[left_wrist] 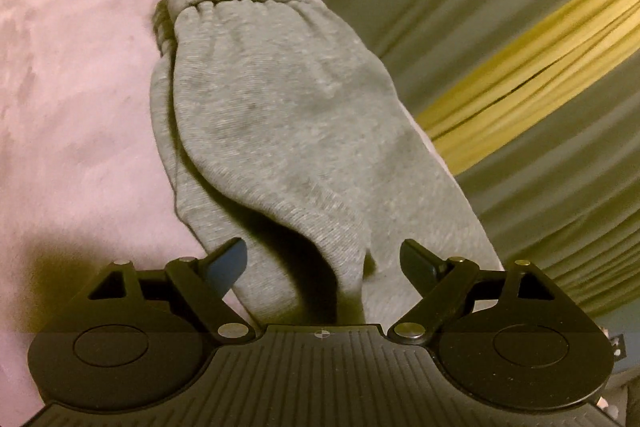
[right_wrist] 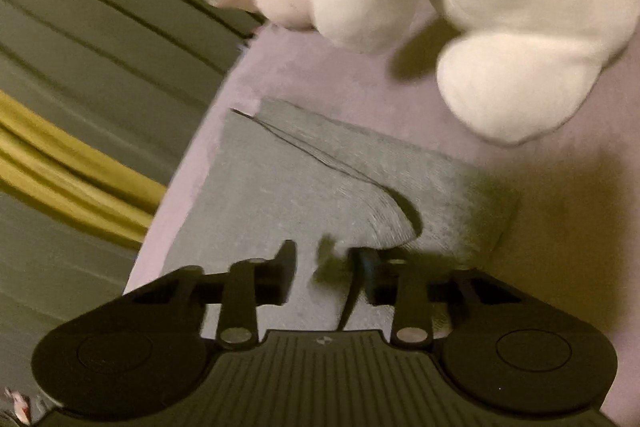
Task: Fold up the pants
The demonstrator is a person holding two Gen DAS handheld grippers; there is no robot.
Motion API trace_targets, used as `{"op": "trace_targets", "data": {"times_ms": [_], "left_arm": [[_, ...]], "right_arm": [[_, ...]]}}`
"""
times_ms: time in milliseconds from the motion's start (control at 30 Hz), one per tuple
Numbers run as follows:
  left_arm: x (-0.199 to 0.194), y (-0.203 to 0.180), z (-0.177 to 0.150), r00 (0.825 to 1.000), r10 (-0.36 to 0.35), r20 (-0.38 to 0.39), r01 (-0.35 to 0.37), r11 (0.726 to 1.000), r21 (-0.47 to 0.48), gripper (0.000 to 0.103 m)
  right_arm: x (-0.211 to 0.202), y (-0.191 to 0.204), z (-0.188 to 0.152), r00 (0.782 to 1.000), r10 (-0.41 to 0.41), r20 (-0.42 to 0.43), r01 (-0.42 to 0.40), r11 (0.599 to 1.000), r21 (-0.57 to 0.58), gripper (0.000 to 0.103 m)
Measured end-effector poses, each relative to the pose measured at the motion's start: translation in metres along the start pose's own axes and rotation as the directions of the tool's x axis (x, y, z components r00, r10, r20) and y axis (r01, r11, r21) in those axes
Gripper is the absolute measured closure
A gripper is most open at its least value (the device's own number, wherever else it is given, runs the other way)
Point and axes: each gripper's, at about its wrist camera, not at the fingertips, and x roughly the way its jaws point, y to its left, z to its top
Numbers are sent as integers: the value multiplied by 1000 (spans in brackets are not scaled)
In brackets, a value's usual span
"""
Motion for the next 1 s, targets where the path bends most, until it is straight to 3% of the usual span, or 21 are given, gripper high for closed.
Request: {"op": "trace_targets", "data": {"times_ms": [200, 233, 267, 333, 400, 533, 600, 667, 700, 800, 1000], "left_arm": [[1, 0, -2, 1000, -3, -11, 3, 1000, -15, 12], [2, 2, -1, 1000, -4, -13, 4, 1000, -24, 12], [1, 2, -1, 1000, -7, -12, 6, 1000, -30, 12], [1, 3, -1, 1000, -12, -7, 12, 999, -40, 12], [-1, 4, -1, 1000, -17, -2, 17, 999, -47, 12], [-3, 6, 0, 999, -31, 6, 31, 998, -60, 11], [-5, 7, 0, 999, -38, 9, 39, 997, -73, 11], [-5, 7, 1, 999, -41, 6, 41, 996, -76, 10], [-4, 7, 1, 999, -41, 3, 41, 996, -74, 10], [-4, 8, 2, 999, -45, 1, 45, 996, -78, 9], [-5, 6, 3, 999, -42, 1, 42, 997, -72, 8]], "right_arm": [[3, -4, -8, 998, 64, -14, -63, 996, 70, 70], [3, -1, -9, 998, 65, -15, -64, 996, 64, 74], [2, 3, -11, 998, 63, -12, -63, 997, 42, 99], [-5, 15, -11, 999, 48, 3, -48, 999, -10, 97], [-27, 28, -8, 994, 94, 48, -91, 994, -60, 98], [-83, 24, 2, 952, 277, 126, -286, 956, 60, 98], [-108, 6, 2, 931, 322, 174, -346, 930, 129, 98], [-119, -8, 0, 949, 243, 203, -262, 962, 73, 98], [-116, -15, 0, 969, 155, 193, -159, 987, 4, 98], [-82, -37, -8, 993, -91, 77, 97, 993, -71, 97], [-81, -40, -18, 986, -139, 91, 144, 989, -47, 96]]}}
